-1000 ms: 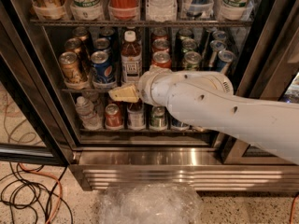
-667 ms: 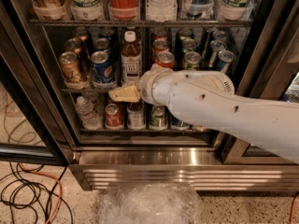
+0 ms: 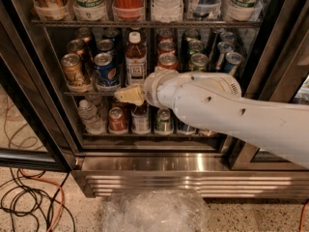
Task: Pick blue plastic bottle from middle shelf of fridge
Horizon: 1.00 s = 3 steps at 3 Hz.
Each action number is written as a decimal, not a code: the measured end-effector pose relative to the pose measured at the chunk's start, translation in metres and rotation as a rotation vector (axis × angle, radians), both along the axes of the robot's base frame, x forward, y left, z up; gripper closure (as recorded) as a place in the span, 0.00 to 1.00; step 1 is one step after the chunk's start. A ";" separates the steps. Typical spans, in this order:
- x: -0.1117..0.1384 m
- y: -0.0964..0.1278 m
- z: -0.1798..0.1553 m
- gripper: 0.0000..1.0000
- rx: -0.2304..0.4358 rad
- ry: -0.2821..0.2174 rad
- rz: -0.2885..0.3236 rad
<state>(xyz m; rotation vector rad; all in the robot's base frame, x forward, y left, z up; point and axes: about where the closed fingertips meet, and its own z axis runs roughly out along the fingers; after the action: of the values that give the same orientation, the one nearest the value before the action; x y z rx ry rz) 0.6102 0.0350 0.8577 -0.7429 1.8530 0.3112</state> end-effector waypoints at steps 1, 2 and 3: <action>0.005 0.002 0.000 0.10 0.014 0.003 -0.004; 0.012 0.001 -0.001 0.08 0.027 0.008 -0.016; 0.019 0.004 -0.002 0.13 0.046 0.012 -0.024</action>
Offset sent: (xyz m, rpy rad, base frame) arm 0.0200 0.0229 -0.0114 0.0371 0.0180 -0.0451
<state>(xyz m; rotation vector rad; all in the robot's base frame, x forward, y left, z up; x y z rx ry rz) 0.6294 0.0395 0.8555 -0.6884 1.8589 0.3423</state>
